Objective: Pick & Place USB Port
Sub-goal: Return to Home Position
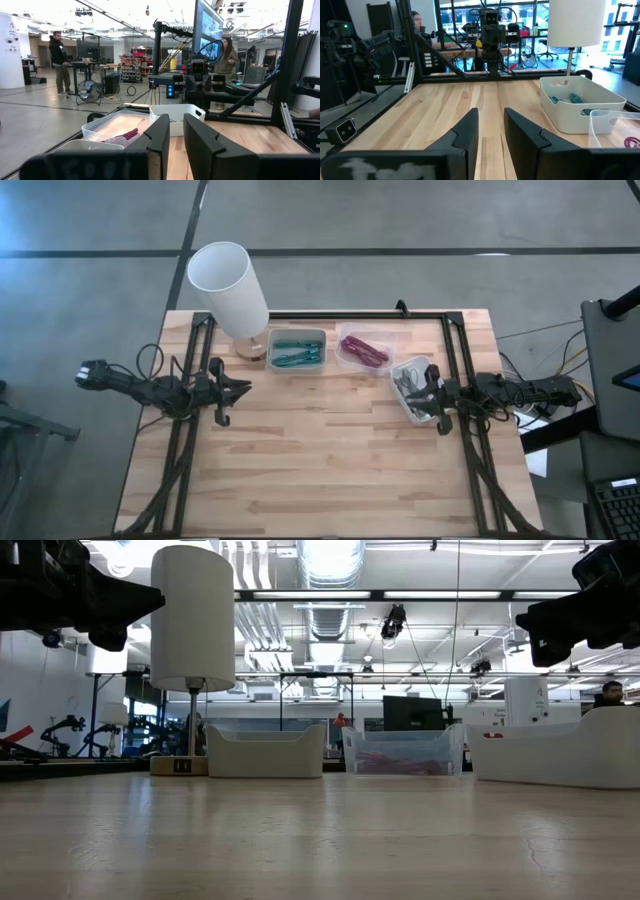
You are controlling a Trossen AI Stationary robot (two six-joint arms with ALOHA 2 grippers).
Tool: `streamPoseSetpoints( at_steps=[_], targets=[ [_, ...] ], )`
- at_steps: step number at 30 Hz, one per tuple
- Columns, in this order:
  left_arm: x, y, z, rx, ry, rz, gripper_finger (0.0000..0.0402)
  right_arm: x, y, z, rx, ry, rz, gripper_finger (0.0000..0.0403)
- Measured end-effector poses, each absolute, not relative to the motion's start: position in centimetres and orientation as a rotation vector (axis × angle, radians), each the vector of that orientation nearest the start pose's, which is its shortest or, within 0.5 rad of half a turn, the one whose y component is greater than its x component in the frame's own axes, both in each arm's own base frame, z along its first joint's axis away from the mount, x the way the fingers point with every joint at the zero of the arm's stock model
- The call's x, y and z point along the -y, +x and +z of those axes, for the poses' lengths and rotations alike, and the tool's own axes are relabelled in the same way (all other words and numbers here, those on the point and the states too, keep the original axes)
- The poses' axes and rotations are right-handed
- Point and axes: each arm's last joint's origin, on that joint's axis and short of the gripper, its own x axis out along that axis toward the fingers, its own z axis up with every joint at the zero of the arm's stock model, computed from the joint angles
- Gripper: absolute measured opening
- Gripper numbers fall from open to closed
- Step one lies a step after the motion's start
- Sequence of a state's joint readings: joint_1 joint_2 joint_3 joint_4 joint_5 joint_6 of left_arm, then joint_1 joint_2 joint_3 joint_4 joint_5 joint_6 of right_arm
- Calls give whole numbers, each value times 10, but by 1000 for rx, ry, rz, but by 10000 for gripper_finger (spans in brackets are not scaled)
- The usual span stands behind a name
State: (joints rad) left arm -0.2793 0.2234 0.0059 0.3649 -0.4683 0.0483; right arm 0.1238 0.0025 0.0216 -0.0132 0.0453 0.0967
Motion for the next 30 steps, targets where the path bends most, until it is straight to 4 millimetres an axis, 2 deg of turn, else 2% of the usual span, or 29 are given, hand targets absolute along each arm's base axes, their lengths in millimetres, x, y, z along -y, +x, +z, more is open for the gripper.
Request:
streamPoseSetpoints(
  at_steps=[17, 30],
  targets=[
    [17, 107, 181, 133, -6, 192, 60, -11, 96, 169, 2, 97, 79, 68],
    [17, 107, 181, 133, -6, 192, 60, -11, 96, 169, 2, 97, 78, 87]
  ],
)
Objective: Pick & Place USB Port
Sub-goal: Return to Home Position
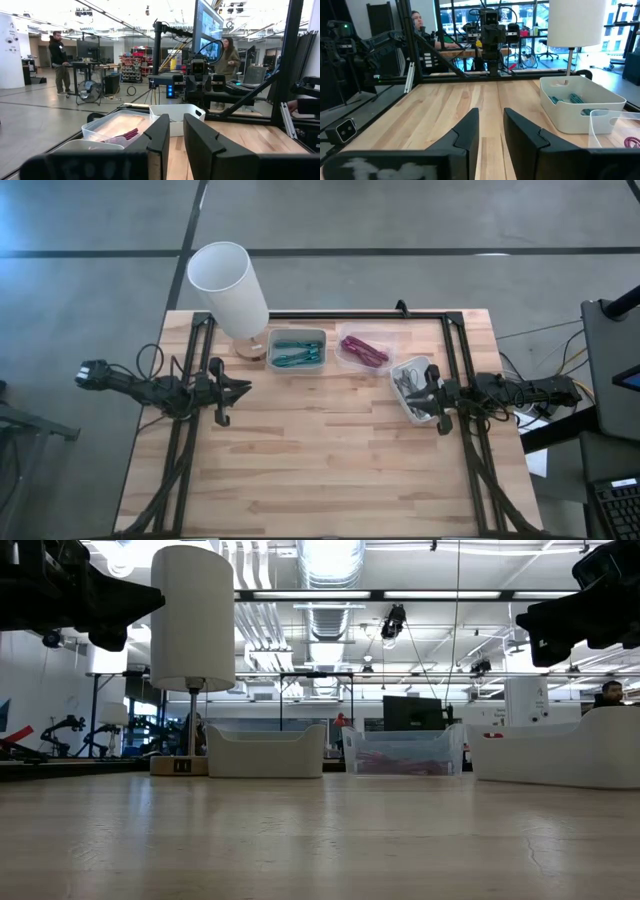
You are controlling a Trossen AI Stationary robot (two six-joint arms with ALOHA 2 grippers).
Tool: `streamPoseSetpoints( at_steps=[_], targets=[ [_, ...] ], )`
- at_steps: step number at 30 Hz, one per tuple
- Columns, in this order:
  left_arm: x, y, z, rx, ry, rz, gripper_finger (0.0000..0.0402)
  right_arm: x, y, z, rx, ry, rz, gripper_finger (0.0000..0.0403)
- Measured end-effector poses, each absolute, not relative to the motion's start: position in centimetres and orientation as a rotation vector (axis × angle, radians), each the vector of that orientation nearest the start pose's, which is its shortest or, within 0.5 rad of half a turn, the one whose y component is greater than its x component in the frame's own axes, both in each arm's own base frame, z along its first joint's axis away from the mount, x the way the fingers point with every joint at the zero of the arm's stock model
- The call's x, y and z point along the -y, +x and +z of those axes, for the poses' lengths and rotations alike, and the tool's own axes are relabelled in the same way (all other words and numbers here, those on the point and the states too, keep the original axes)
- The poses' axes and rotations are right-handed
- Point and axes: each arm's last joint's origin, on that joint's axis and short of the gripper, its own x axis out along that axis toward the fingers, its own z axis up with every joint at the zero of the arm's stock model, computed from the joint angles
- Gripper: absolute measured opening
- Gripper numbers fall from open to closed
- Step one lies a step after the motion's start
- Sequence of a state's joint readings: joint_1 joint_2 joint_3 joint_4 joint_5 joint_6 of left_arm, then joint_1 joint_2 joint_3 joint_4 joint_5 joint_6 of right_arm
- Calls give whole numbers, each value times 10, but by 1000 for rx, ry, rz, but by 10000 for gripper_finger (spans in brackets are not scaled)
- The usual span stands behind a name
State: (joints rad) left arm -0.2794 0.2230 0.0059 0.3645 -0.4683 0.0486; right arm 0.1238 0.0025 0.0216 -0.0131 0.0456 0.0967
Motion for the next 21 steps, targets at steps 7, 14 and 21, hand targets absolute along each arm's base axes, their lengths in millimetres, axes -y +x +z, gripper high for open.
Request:
streamPoseSetpoints(
  at_steps=[7, 14, 21],
  targets=[
    [17, 107, 181, 133, -6, 192, 60, -11, 96, 169, 2, 97, 79, 90],
    [17, 107, 181, 133, -6, 192, 60, -11, 96, 169, 2, 97, 79, 77],
    [17, 107, 181, 133, -6, 192, 60, -11, 96, 169, 2, 97, 79, 68]
  ],
)
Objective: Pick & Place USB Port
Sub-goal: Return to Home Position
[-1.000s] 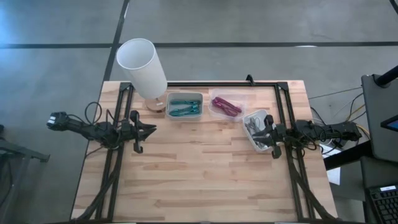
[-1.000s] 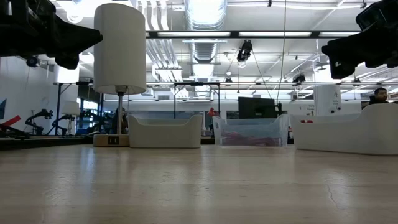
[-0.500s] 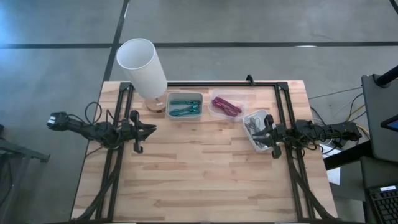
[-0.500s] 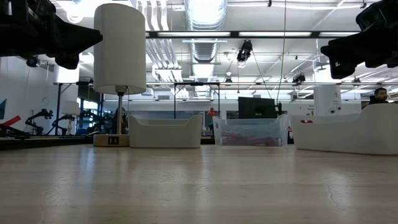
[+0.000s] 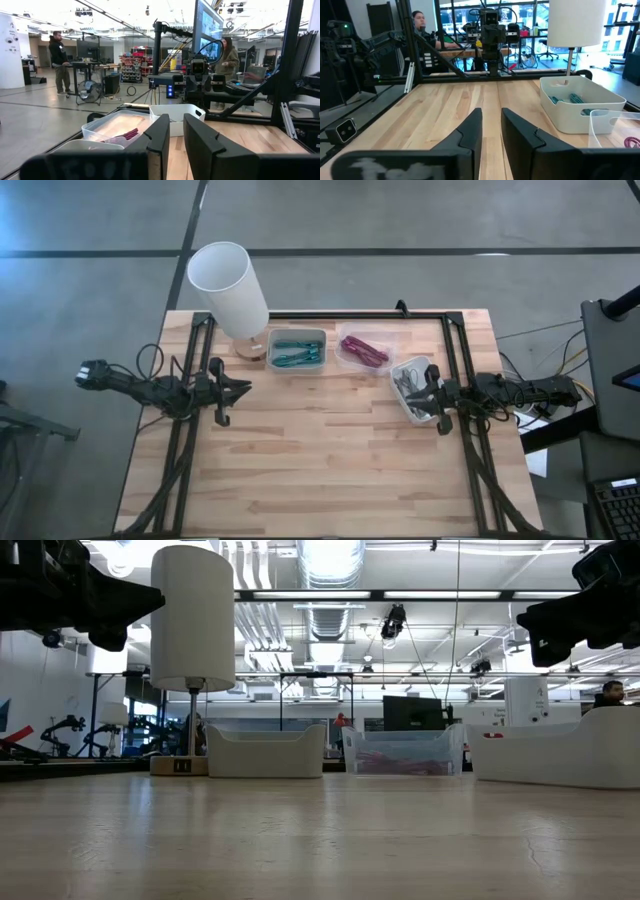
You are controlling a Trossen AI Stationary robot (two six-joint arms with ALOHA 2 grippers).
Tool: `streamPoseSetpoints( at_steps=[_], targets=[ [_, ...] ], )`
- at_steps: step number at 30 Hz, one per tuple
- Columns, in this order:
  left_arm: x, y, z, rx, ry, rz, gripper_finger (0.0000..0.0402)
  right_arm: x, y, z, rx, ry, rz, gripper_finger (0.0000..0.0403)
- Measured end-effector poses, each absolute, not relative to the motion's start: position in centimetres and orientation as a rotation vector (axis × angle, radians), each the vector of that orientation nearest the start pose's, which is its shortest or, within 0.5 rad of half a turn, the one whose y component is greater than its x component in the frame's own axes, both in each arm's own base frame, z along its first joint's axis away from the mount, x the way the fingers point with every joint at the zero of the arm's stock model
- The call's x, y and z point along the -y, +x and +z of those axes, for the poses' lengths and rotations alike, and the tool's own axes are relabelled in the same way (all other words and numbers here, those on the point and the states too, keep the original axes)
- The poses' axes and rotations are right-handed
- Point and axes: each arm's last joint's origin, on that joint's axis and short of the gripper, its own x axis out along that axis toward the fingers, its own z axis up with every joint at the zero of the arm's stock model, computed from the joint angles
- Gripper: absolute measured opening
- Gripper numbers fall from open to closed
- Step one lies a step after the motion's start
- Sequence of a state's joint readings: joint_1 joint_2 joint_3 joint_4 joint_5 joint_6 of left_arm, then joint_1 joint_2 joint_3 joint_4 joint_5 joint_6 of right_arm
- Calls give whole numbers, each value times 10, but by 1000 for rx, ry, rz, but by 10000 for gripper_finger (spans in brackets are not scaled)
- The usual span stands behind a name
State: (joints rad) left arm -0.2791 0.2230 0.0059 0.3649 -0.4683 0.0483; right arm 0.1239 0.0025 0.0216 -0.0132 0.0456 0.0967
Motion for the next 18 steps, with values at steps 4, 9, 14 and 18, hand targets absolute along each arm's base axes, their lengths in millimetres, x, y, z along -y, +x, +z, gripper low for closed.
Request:
streamPoseSetpoints(
  at_steps=[4, 9, 14, 18],
  targets=[
    [17, 107, 181, 133, -6, 192, 60, -11, 96, 169, 2, 97, 79, 74],
    [17, 107, 181, 133, -6, 192, 60, -11, 96, 169, 2, 97, 78, 83],
    [17, 107, 181, 133, -6, 192, 60, -11, 96, 169, 2, 97, 79, 89],
    [17, 107, 181, 133, -6, 192, 60, -11, 96, 169, 2, 97, 79, 91]
  ],
)
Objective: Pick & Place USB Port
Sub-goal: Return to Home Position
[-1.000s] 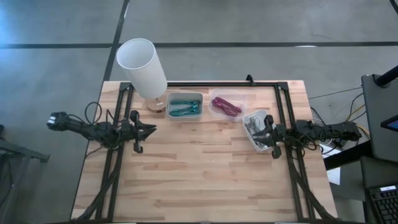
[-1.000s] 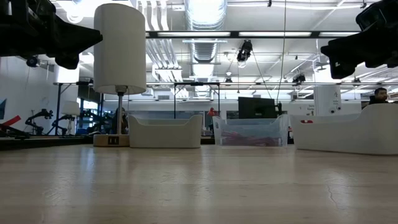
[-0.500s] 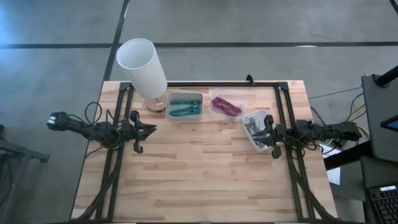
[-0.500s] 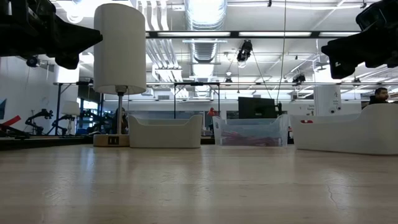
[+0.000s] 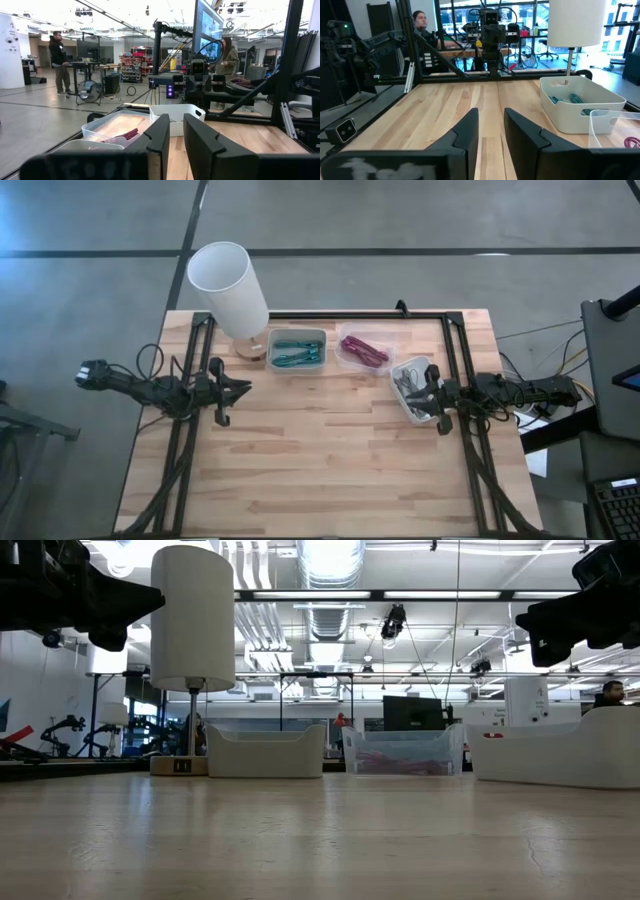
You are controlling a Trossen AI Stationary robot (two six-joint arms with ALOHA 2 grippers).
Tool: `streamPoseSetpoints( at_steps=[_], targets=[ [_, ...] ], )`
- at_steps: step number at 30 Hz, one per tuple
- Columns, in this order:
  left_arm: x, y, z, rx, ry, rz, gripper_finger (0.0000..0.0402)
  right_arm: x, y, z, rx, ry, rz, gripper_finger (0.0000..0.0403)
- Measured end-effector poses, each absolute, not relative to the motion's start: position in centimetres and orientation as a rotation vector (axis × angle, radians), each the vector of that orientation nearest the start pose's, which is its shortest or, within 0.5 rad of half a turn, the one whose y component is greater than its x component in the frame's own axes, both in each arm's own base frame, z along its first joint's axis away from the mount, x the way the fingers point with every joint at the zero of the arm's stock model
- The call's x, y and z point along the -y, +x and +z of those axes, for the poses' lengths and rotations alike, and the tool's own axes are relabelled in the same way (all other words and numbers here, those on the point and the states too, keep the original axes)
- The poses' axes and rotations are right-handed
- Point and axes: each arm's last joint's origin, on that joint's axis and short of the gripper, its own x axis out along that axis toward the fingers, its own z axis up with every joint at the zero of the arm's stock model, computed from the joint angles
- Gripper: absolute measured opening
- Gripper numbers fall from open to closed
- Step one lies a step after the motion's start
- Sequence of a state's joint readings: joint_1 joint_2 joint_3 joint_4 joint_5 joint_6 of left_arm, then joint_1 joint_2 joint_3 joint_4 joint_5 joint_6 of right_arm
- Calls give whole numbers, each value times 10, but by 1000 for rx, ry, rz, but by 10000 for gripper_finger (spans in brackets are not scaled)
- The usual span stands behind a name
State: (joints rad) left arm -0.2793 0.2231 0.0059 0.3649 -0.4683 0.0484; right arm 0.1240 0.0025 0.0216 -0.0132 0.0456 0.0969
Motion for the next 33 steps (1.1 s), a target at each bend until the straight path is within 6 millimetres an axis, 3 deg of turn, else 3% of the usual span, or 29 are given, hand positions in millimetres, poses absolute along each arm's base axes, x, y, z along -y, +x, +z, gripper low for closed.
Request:
streamPoseSetpoints(
  at_steps=[14, 33],
  targets=[
    [17, 107, 181, 133, -6, 192, 60, -11, 96, 169, 2, 97, 78, 68],
    [17, 107, 181, 133, -6, 192, 60, -11, 96, 169, 2, 97, 79, 91]
  ],
)
